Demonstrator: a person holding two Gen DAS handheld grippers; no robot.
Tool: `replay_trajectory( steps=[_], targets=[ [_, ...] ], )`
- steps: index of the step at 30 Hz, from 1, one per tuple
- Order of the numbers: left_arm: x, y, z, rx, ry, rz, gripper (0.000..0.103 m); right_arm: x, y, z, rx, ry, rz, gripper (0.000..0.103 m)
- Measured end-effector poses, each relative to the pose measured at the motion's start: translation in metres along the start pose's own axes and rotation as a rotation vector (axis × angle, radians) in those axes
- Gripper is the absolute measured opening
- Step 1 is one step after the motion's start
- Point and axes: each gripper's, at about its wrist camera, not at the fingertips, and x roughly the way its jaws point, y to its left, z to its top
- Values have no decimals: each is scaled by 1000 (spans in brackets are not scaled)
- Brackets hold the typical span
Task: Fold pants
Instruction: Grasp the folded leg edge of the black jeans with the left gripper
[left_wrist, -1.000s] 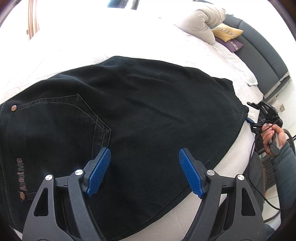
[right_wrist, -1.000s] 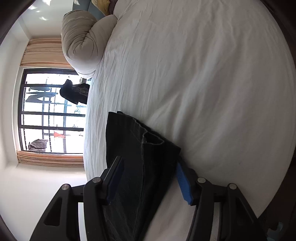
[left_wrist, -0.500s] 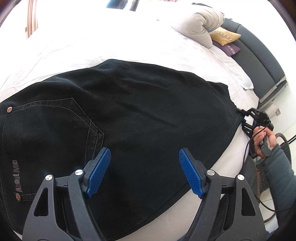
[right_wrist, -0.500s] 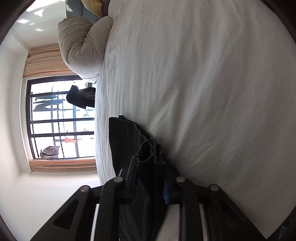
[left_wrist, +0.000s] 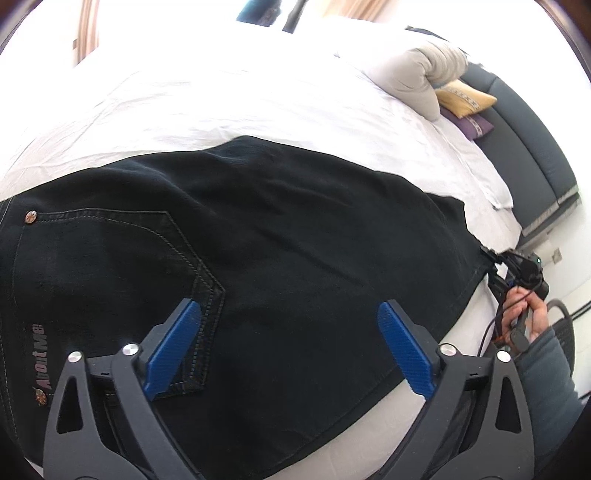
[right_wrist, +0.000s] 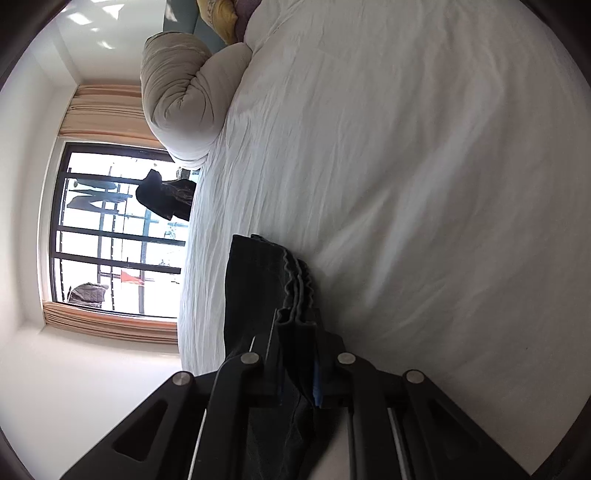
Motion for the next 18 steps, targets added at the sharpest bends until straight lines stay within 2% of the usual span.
replay_trajectory(
  steps=[7, 11, 13, 15, 18],
  targets=[
    [-4, 13, 4, -35, -12, 25, 103, -6, 6, -2, -36, -21, -32, 12],
    [-4, 20, 7, -61, -10, 14, 103, -7, 40, -16, -172, -35, -63, 12],
    [-3, 22, 10, -82, -13, 9, 103, 0, 70, -37, -302, -11, -75, 12],
    [-2, 26, 13, -105, -7, -1, 103, 11, 109, -74, -495, 51, -80, 12],
    [2, 28, 21, -136, 6, -46, 103, 33, 171, -181, -1014, 224, -107, 12]
  ],
)
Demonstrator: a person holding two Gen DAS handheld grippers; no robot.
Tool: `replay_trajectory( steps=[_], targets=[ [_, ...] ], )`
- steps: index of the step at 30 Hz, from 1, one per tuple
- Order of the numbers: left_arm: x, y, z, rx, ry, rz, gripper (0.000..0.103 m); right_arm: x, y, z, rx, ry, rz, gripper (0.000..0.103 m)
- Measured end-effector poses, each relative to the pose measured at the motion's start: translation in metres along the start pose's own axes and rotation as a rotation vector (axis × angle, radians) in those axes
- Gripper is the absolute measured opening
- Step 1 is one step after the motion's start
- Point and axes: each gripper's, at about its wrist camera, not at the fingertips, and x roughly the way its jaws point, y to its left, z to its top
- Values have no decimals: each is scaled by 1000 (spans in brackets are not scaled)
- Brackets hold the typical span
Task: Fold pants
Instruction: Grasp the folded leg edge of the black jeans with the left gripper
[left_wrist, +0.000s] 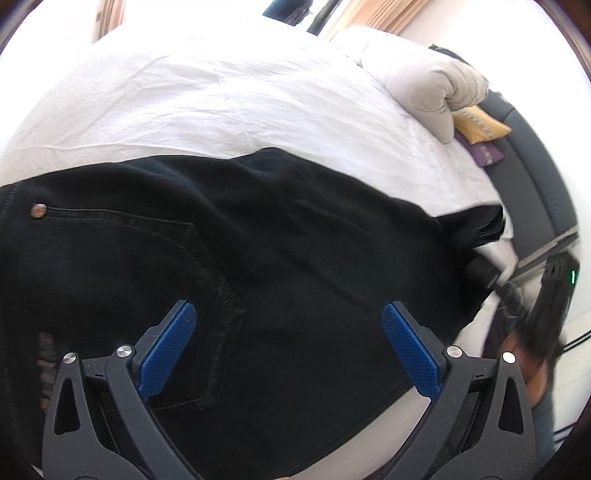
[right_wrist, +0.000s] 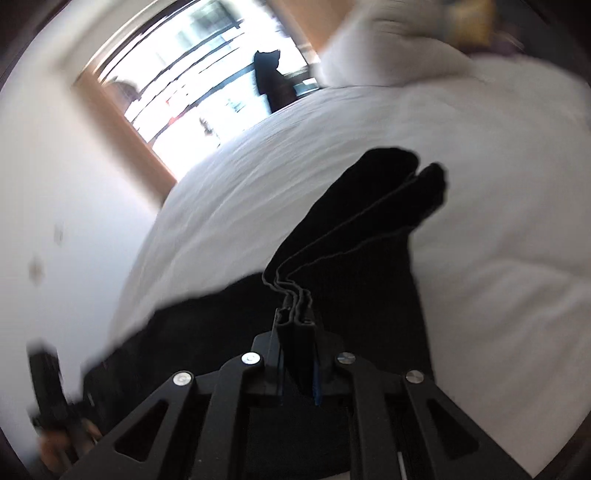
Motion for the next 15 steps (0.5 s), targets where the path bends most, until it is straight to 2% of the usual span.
replay_trajectory(
  steps=[1, 2, 5, 7, 11, 15],
  targets=[
    [1, 0, 2, -15, 4, -22, 103, 10, 33, -10, -128, 52, 8, 12],
    [4, 0, 5, -39, 16, -56, 103, 19, 56, -20, -191, 89, 32, 12],
    [13, -4, 9, -85, 53, -150, 103, 37, 91, -45, -281, 143, 47, 12],
    [20, -10, 13, -88, 71, -172, 103, 44, 97, -55, -284, 157, 36, 12],
    [43, -24, 25, -121, 125, -246, 103, 34, 99, -56, -292, 118, 22, 12],
    [67, -39, 33, -122, 182, -249, 102, 17, 106, -60, -334, 64, -1, 12]
  ],
)
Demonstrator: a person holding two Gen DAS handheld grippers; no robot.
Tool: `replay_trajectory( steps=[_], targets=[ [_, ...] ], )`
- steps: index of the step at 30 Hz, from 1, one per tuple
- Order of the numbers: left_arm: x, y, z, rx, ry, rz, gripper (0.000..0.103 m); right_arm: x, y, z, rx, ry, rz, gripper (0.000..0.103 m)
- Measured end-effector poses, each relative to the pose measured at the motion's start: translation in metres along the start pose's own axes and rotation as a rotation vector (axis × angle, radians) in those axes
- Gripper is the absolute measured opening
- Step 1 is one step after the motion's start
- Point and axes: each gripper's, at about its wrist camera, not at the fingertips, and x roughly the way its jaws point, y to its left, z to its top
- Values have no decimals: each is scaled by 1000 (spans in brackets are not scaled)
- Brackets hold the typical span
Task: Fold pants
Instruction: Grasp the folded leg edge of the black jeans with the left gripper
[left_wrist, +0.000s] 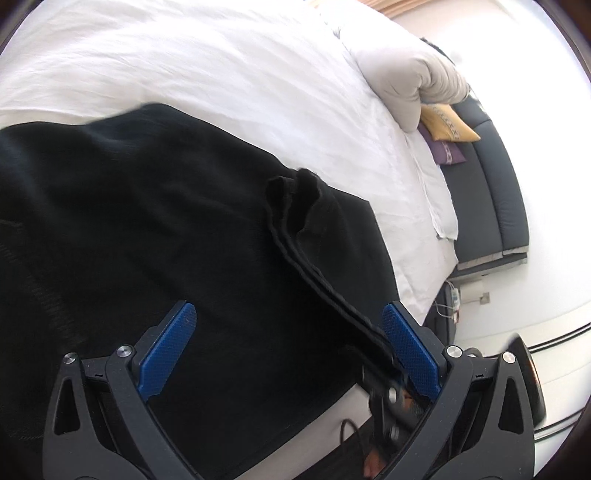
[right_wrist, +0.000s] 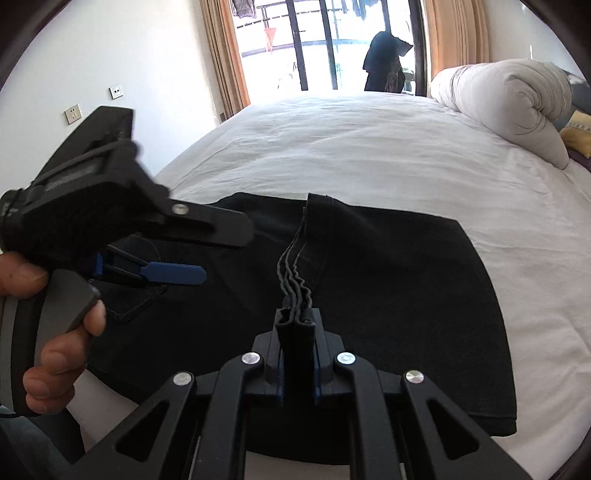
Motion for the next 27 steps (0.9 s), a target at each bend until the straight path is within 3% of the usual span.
replay_trajectory(
  steps=[3, 5, 6, 7, 8, 10, 15, 27],
  targets=[
    [12, 2, 11, -37, 22, -34, 101, -9, 12, -2, -29, -19, -10, 12],
    [15, 8, 14, -63, 30, -59, 88, -13, 22, -4, -54, -23, -4, 12],
    [16, 11, 15, -74, 37, -67, 62, -14, 27, -6, -64, -25, 4, 12],
    [17, 14, 15, -85, 48, -63, 29, -14, 32, -4, -70, -27, 12, 12],
    [16, 18, 15, -89, 54, -46, 20, -15, 37, -4, -76, -28, 21, 12],
    [8, 25, 16, -91, 32, -46, 11, -16, 47, -3, -93, -27, 42, 12],
    [-12, 36, 16, -74, -4, -33, 7, -16, 65, -1, -125, -21, 73, 12],
    [-45, 51, 14, -9, -37, 72, 6, -5, 100, 2, -175, 2, 114, 12]
  ],
)
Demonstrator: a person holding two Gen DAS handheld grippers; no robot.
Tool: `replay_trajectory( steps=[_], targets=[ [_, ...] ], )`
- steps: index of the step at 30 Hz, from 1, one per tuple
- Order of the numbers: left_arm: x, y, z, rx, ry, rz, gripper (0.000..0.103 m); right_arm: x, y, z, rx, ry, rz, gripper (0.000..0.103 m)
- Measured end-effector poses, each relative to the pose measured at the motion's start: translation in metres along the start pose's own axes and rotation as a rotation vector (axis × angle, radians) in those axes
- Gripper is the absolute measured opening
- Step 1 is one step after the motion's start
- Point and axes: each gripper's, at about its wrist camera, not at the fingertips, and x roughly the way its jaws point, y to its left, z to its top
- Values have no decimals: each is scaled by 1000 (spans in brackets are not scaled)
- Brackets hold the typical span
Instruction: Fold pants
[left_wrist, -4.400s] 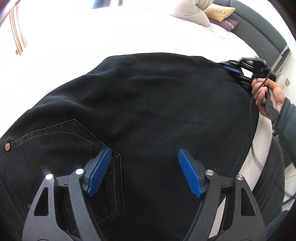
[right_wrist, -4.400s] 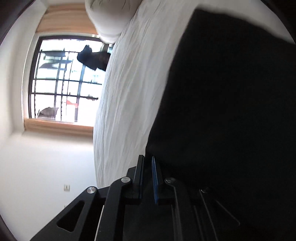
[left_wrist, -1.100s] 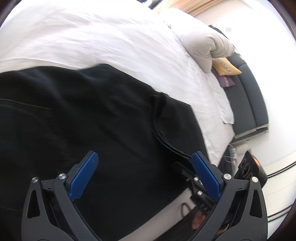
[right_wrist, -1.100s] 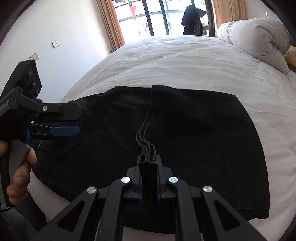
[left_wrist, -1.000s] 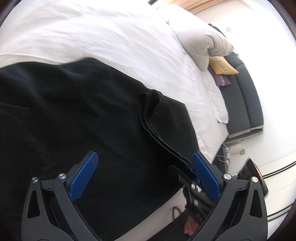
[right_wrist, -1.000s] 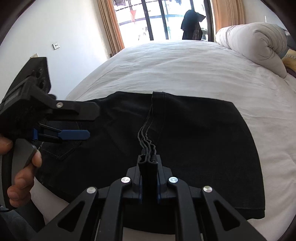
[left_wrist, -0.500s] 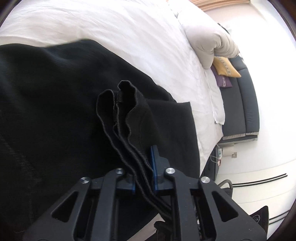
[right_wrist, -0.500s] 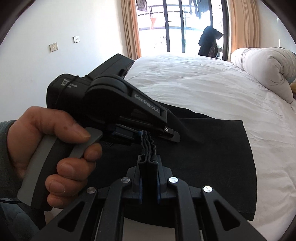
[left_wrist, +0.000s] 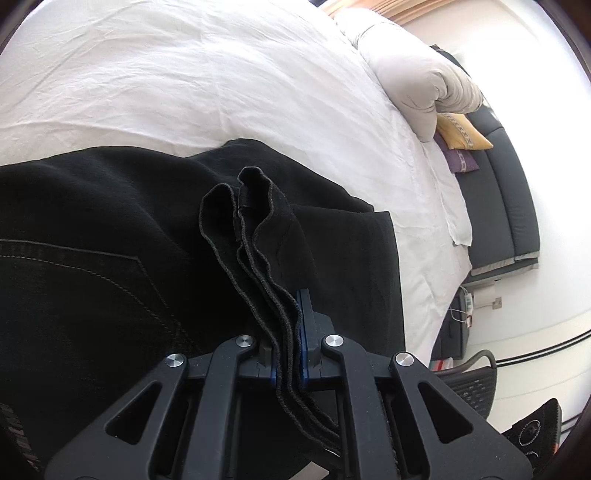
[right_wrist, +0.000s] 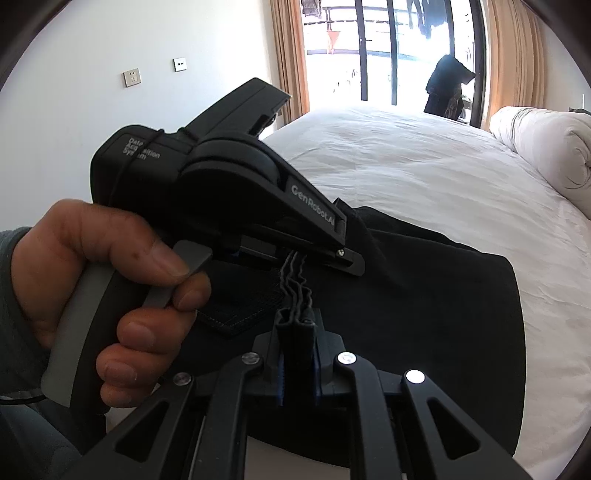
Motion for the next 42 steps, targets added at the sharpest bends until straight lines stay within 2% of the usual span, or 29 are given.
replay_trajectory(
  steps=[15, 20, 23, 24, 26, 29, 30, 32, 34, 36, 39, 41, 42],
  targets=[
    [4, 21, -10, -7, 5, 79, 7, 22, 13, 4, -15, 55, 44, 13],
    [12, 18, -9, 2, 5, 103, 8, 39, 10, 3, 22, 80, 73, 17],
    [9, 16, -9, 13, 18, 119, 9, 45, 5, 1, 39, 112, 98, 25],
    [7, 16, -9, 23, 15, 136, 11, 43, 2, 1, 56, 120, 122, 38],
    [-2, 13, -8, 46, 7, 172, 12, 34, -6, 0, 83, 136, 193, 52],
    [-20, 9, -7, 73, -29, 269, 18, 7, -23, -4, 104, 122, 258, 52],
    [-28, 8, -5, 80, -50, 313, 18, -3, -35, -4, 134, 110, 272, 52],
    [-44, 4, -4, 81, -101, 352, 18, -23, -72, -5, 243, 59, 286, 52],
    [-49, -9, -5, 116, -131, 335, 18, -32, -115, -7, 375, 24, 283, 52],
    [-42, -33, -11, 188, -138, 285, 18, -31, -154, -15, 496, 3, 288, 53],
    [-5, -58, -29, 276, -68, 207, 18, -13, -196, -36, 657, 39, 331, 53],
    [28, -54, -43, 266, 9, 222, 18, 4, -210, -61, 736, 115, 305, 50],
    [37, -49, -49, 252, 34, 228, 18, 5, -216, -71, 769, 110, 324, 48]
  ],
)
